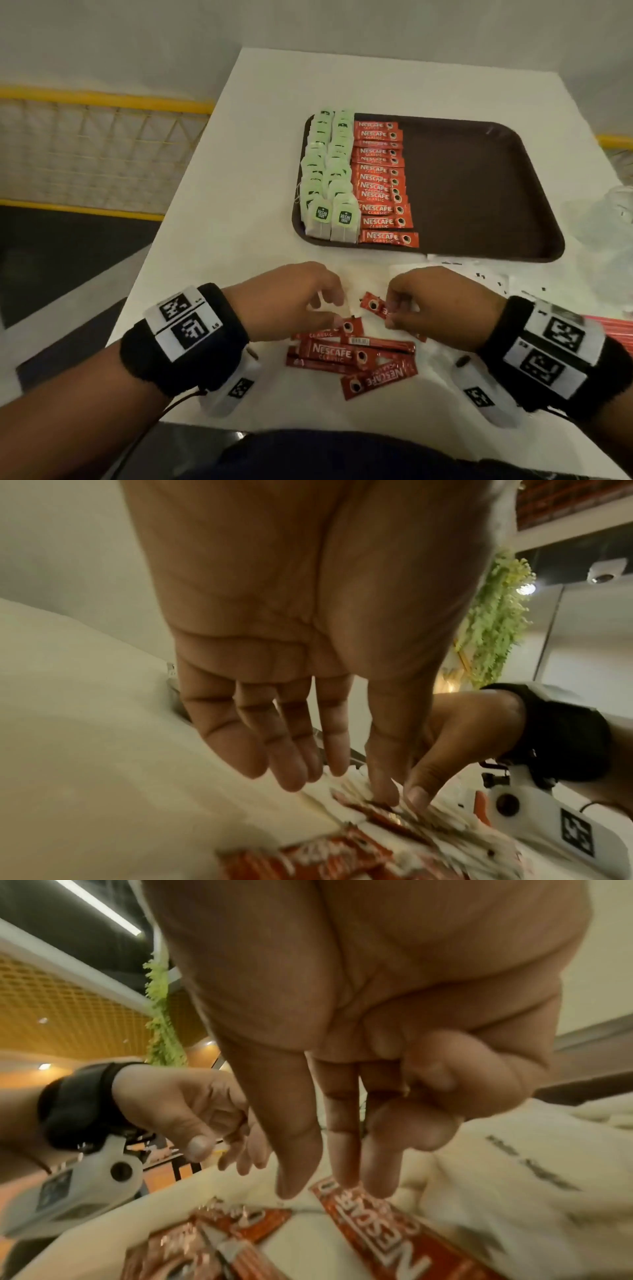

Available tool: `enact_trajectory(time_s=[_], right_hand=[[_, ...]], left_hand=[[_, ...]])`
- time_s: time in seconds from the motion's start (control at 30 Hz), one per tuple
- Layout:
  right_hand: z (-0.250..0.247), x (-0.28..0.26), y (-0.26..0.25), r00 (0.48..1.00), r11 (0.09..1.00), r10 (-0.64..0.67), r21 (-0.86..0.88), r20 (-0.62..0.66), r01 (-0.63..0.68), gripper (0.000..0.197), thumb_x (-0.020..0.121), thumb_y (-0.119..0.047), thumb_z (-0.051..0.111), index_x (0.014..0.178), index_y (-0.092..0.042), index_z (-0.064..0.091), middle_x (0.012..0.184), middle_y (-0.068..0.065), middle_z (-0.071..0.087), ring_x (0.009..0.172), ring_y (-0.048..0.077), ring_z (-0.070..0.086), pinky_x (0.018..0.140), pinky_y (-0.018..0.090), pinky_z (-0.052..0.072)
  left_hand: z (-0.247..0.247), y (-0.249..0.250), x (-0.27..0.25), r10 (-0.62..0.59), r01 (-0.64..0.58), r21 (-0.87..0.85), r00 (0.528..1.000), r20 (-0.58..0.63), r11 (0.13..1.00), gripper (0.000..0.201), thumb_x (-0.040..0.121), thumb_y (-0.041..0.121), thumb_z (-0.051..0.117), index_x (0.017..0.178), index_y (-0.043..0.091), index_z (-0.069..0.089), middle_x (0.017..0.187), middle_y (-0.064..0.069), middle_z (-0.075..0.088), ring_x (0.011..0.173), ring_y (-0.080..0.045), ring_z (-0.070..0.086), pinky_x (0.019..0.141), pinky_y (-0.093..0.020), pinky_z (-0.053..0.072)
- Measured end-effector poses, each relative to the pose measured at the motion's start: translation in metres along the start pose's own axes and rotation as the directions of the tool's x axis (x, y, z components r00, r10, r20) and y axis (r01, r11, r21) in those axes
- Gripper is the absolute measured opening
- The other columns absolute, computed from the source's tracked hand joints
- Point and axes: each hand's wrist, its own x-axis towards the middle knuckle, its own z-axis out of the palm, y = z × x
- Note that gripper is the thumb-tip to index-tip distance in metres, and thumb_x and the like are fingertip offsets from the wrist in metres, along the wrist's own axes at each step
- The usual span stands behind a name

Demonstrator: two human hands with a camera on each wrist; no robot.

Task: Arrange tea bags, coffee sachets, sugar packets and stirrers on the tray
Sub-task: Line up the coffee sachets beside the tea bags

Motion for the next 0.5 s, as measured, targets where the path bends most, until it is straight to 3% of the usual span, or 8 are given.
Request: enact_trajectory(time_s=[0.13,0.23,0.37,0.5], right_hand=[[0.017,-0.001,-0.001,0.998,0.996,0.040,-0.083,-0.049,-0.044,0.021,0.087,-0.042,0.065,0.099,-0.027,0.060,0.096,-0.007,0.061,0.086,0.012,0.056,0.081,0.030,0.049],[0.023,0.001,-0.004,0.995,0.992,0.053,-0.109,-0.082,-0.061,0.020,0.088,-0.040,0.064,0.101,-0.026,0.059,0.097,-0.006,0.060,0.087,0.013,0.055,0.081,0.030,0.048],[0.029,0.001,-0.006,0.993,0.990,0.056,-0.126,-0.104,-0.069,0.024,0.089,-0.037,0.064,0.107,-0.023,0.057,0.102,-0.003,0.061,0.092,0.017,0.057,0.085,0.033,0.049],[0.031,0.002,-0.006,0.991,0.989,0.069,-0.119,-0.111,-0.082,0.026,0.087,-0.036,0.066,0.106,-0.022,0.057,0.103,-0.002,0.060,0.092,0.016,0.057,0.082,0.030,0.048]], left_hand=[[0.020,0.004,-0.009,0.016,-0.019,0.156,1.000,0.022,0.988,0.046,0.088,0.047,0.067,0.128,0.027,0.054,0.118,0.009,0.053,0.102,-0.009,0.053,0.087,-0.025,0.047],[0.032,0.007,-0.012,0.030,-0.031,0.236,1.000,0.008,0.971,0.057,0.082,0.052,0.071,0.128,0.026,0.049,0.121,0.005,0.052,0.105,-0.015,0.050,0.091,-0.037,0.049],[0.043,0.012,-0.013,0.040,-0.037,0.337,0.999,-0.004,0.941,0.062,0.081,0.049,0.073,0.130,0.024,0.044,0.123,0.003,0.049,0.108,-0.017,0.049,0.090,-0.040,0.049],[0.048,0.018,-0.011,0.060,-0.048,0.369,0.998,-0.020,0.928,0.053,0.089,0.040,0.067,0.132,0.019,0.044,0.125,-0.002,0.050,0.108,-0.022,0.051,0.089,-0.041,0.049]])
